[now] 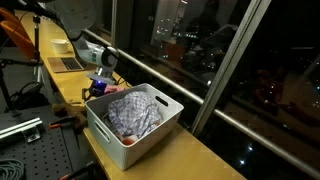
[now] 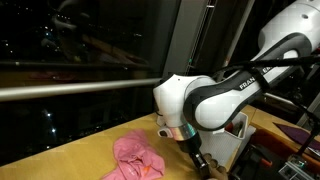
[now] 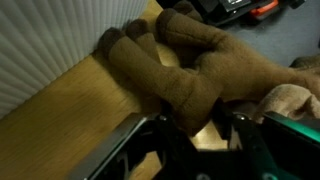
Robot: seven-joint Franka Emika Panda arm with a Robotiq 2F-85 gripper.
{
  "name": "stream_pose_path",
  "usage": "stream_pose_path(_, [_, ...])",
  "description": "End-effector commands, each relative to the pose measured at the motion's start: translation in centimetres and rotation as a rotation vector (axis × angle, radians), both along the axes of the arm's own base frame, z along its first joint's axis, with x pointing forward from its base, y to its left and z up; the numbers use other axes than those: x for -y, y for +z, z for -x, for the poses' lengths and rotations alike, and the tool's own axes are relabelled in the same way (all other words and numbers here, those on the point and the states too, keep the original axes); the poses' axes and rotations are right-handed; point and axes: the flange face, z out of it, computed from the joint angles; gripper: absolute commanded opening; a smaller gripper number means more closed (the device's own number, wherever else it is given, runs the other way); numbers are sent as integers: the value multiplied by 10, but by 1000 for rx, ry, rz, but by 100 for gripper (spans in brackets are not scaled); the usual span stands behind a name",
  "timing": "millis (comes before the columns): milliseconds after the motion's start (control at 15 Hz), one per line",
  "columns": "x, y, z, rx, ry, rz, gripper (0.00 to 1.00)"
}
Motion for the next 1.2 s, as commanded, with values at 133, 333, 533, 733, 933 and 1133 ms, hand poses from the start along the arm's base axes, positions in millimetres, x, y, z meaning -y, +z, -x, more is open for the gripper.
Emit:
stream_pose_path(133, [-8,12,-11,-1,30,0,1])
stream_pose_path(333, [-8,38,-16,85,50,-41,3])
stream_pose_path(533, [-4,82,-22,211,55,-76,2])
stream_pose_path(733, [4,139,-23,333,51,-101,2])
stream_pose_path(933, [19,193,-18,420,38,-106,2])
stream_pose_path(1133, [40,243,-8,502,14,-91,2])
